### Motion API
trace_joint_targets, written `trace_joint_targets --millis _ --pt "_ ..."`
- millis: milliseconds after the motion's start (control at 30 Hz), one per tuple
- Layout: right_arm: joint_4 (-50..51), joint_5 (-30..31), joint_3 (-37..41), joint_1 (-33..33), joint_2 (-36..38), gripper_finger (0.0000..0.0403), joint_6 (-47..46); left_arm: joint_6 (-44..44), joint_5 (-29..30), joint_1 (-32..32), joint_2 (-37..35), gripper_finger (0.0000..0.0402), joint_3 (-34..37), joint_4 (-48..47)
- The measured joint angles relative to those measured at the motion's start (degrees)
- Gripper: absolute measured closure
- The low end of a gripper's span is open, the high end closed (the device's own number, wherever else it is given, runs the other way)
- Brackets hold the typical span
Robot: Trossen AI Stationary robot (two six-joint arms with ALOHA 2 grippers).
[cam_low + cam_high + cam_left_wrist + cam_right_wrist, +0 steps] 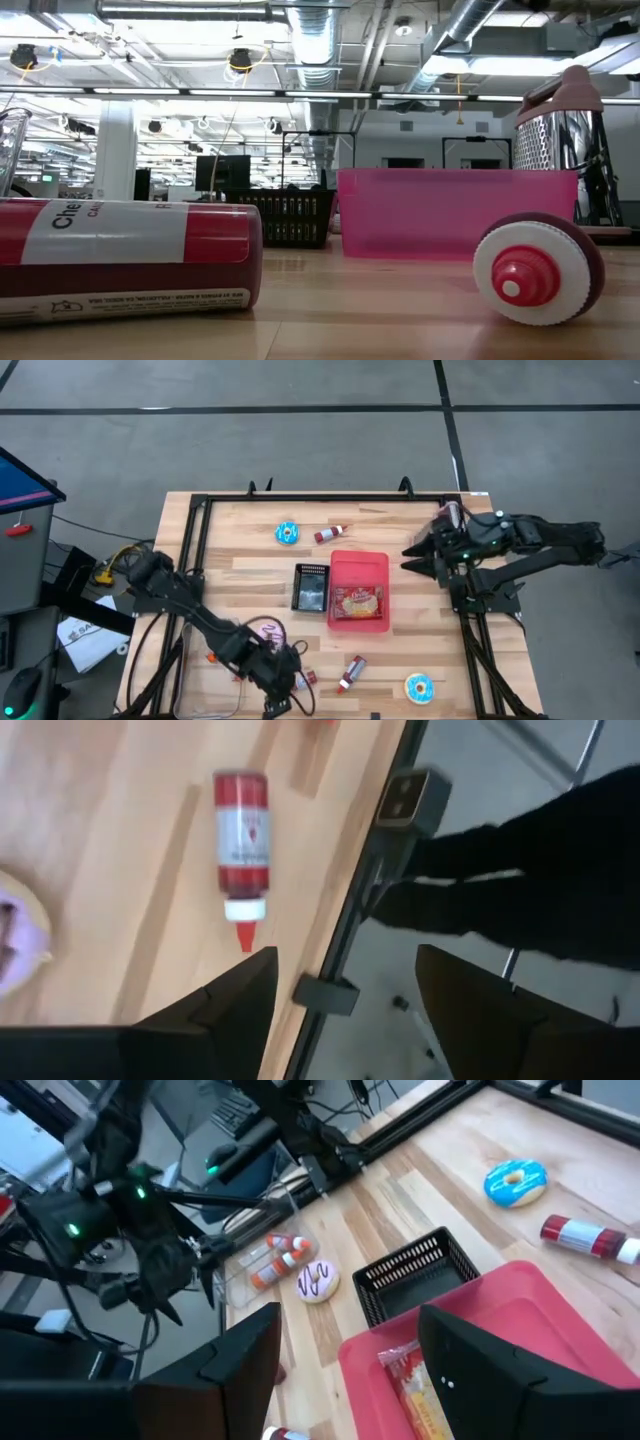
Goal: Pick & Place Food Item
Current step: Put the bottom left red food coloring bottle into the transparent bin
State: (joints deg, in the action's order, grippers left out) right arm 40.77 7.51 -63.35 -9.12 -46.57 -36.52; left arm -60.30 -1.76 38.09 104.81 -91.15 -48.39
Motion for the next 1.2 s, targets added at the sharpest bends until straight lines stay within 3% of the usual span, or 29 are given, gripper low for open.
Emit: trace_joint_targets --millis 333,1200 --pt "0.17 0.03 0.00 -3.10 0.94 0.0175 0.04 1.60 1.23 0.06 6.89 0.0131 0.02 0.19" --pt "0.00 0.04 0.00 -5.23 0.94 0.0175 -0.56 2.87 3.43 -0.19 16.20 0.0162 0.62 1.67"
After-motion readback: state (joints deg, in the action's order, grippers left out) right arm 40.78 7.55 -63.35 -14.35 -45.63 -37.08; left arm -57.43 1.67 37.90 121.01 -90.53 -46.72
